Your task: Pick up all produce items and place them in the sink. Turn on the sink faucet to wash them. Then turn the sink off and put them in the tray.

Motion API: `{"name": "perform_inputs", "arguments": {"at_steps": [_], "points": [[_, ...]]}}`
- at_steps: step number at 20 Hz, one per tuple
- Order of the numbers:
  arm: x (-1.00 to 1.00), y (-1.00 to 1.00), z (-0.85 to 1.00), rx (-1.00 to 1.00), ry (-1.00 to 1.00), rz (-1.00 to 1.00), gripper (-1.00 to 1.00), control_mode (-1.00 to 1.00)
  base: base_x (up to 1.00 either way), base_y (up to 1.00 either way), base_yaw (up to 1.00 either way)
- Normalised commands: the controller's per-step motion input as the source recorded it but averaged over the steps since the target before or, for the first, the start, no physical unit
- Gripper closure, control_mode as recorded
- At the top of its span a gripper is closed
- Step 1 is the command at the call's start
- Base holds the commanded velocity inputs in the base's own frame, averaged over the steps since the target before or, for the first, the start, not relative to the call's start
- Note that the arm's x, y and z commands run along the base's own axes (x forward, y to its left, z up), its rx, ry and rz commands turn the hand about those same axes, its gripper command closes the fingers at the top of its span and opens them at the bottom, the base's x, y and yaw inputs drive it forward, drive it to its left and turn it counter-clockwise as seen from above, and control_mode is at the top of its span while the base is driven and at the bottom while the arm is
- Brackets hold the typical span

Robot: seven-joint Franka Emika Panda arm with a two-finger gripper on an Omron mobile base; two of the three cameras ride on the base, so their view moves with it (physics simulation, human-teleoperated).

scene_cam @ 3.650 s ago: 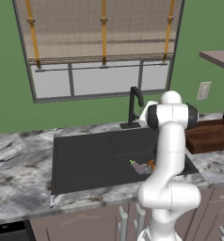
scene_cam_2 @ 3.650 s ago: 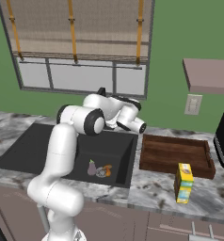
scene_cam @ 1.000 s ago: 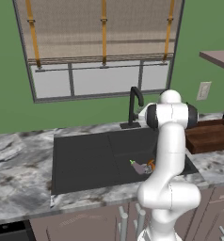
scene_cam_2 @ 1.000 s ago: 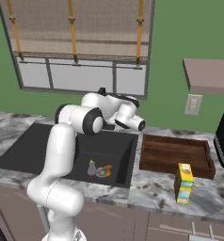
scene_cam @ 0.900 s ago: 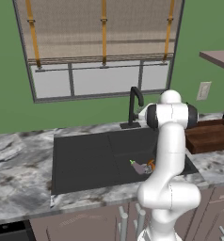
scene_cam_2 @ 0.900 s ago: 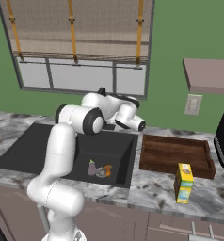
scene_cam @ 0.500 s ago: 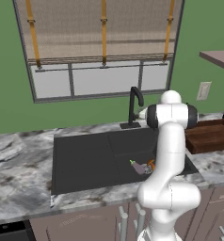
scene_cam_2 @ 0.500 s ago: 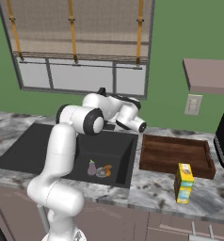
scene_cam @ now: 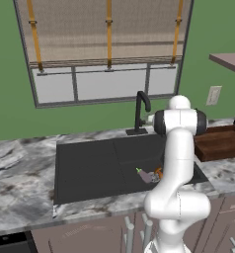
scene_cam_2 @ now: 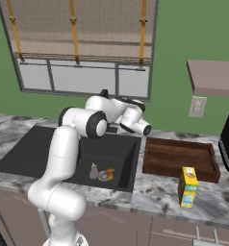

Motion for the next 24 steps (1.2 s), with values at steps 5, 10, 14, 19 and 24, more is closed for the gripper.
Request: {"name": "perform_inputs", "arguments": {"at_steps": [5, 10, 14, 19, 24], "points": [[0.0, -0.64, -0.54, 0.05, 0.14, -0.05, 1.0, -1.0, 0.0, 0.0, 0.0], [0.0, -0.61, -0.56, 0.05, 0.14, -0.04, 1.0, -1.0, 0.0, 0.0, 0.0], [0.0, -0.59, -0.56, 0.05, 0.14, -0.04, 1.0, -1.0, 0.0, 0.0, 0.0], [0.0, -0.51, -0.55, 0.03, 0.12, -0.04, 1.0, -1.0, 0.0, 0.0, 0.0], [-0.02, -0.25, -0.23, 0.01, 0.02, 0.0, 1.0, -1.0, 0.0, 0.0, 0.0]]}}
